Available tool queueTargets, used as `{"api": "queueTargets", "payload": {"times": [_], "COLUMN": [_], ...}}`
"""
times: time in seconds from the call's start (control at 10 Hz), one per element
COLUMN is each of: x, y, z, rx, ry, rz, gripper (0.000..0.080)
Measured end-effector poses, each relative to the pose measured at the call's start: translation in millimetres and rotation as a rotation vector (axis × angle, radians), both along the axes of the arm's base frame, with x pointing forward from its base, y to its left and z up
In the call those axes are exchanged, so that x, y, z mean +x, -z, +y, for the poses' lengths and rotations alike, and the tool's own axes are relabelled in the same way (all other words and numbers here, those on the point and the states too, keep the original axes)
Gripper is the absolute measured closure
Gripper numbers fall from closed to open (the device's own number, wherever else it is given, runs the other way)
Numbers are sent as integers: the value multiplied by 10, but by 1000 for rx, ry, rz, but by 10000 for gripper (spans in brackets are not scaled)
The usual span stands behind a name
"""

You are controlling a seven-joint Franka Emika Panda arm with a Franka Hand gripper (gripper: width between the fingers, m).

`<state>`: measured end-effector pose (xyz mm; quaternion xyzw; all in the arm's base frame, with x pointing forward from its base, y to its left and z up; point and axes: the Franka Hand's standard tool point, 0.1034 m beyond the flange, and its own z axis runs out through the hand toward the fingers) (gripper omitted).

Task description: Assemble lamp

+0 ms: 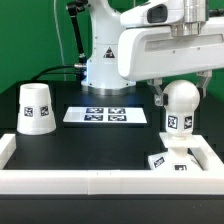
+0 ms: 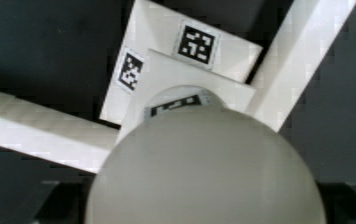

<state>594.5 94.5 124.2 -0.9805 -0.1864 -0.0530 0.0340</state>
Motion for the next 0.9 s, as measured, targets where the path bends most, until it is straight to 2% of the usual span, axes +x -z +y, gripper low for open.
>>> {"api": "queueTargets", "payload": {"times": [0.6,0.9], "x": [-10,-12], "y": [7,7], "z": [41,51], "rx": [83,102], "ry": [616,816], "rz": [66,87], "gripper": [220,220]}}
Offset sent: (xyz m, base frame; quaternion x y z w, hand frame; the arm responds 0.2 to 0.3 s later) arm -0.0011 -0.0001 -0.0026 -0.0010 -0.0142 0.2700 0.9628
